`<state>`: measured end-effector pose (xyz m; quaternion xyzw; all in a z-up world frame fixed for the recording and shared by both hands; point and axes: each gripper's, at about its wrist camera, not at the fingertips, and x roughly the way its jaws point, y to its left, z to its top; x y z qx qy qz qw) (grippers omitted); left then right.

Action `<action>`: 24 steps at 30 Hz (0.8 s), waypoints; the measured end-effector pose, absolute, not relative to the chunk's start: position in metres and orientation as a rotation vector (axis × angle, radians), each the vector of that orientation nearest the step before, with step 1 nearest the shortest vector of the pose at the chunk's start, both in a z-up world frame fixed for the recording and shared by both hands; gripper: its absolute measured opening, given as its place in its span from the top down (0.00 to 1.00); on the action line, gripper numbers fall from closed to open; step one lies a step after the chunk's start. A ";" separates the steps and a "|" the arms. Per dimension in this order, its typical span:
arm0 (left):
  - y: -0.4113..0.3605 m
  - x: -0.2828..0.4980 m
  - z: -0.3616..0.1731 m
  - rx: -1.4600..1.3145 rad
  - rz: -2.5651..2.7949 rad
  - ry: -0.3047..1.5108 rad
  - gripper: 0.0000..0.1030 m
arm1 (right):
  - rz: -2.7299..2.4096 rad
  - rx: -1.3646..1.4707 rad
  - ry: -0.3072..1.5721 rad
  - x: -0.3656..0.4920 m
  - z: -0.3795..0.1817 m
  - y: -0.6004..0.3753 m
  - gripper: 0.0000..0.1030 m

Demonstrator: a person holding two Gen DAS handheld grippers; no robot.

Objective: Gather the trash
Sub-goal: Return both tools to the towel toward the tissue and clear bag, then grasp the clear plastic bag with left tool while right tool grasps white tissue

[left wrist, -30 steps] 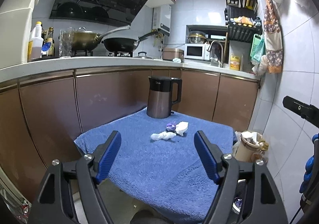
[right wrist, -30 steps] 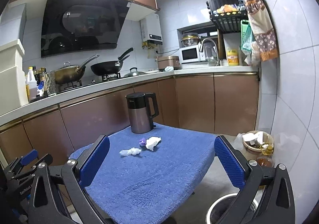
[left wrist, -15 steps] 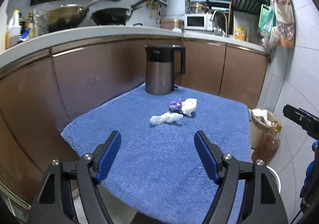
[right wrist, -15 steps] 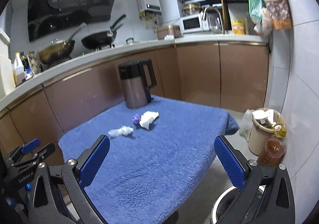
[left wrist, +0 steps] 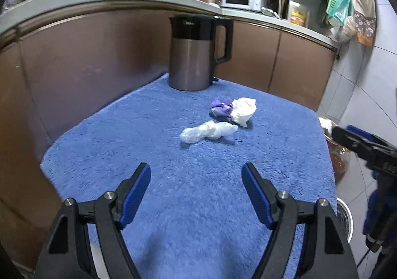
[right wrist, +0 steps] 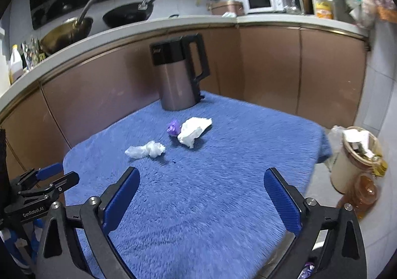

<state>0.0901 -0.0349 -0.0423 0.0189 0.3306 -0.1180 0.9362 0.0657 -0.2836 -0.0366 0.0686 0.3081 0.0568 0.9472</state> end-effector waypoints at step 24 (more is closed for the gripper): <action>-0.068 0.258 -0.116 0.129 -0.458 0.860 0.41 | 0.240 0.304 0.823 0.275 -0.125 -0.259 0.91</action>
